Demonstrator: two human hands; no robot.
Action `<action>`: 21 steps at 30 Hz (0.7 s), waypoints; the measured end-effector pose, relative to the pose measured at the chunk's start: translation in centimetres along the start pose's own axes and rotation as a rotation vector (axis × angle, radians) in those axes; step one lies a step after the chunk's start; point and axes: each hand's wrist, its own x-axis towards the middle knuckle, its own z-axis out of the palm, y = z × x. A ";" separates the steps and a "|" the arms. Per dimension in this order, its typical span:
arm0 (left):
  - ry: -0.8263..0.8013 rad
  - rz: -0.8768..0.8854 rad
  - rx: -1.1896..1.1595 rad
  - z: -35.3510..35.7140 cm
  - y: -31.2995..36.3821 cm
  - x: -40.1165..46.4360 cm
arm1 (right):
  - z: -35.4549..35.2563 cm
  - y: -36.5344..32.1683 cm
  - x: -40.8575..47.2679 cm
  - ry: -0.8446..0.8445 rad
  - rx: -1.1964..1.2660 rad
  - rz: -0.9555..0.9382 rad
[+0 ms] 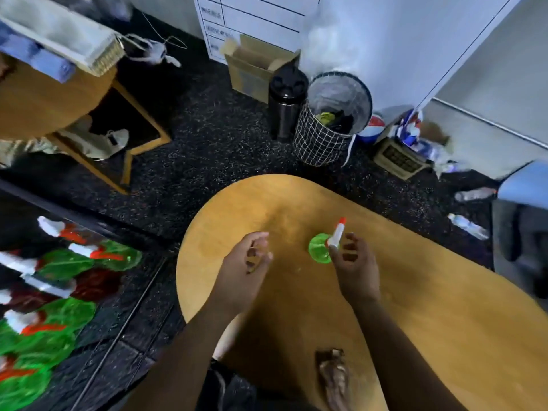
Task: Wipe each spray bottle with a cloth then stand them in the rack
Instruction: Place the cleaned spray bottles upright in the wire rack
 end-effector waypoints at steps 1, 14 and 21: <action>0.006 -0.005 -0.004 0.0 0.0 0.3 | 0.2 0.2 0.6 0.013 -0.049 0.012; 0.179 -0.063 -0.030 -4.8 -2.2 -0.2 | 4.5 3.3 6.7 -0.105 -0.292 0.176; 0.267 -0.041 -0.102 -8.3 -4.2 -3.5 | 6.0 -0.1 4.5 -0.157 -0.298 0.100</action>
